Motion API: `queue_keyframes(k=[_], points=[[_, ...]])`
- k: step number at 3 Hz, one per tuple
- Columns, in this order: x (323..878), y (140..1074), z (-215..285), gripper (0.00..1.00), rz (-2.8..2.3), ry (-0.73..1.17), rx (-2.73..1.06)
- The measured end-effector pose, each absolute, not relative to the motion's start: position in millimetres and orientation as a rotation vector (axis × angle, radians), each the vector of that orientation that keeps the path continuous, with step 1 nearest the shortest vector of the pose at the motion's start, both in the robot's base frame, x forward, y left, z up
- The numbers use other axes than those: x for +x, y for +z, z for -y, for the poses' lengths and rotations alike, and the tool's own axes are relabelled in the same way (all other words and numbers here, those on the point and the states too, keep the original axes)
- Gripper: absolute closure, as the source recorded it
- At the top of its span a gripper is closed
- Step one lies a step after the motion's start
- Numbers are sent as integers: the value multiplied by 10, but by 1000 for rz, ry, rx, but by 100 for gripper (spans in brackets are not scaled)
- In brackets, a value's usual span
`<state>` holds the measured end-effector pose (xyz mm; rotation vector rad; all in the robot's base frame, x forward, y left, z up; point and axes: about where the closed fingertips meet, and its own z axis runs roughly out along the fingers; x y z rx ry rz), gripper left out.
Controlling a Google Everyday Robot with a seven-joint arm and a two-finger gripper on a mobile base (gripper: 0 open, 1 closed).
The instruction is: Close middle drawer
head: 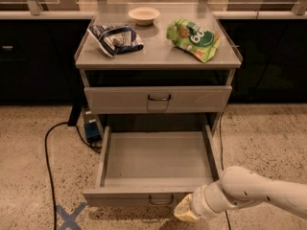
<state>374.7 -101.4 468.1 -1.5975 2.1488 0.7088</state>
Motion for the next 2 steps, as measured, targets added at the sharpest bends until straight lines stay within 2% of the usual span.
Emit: queue_keyframes(k=[1,2], points=[[4134,4362,750,100,-2124,779,-1486],[4134,4361,750,100,-2124,779,-1486]])
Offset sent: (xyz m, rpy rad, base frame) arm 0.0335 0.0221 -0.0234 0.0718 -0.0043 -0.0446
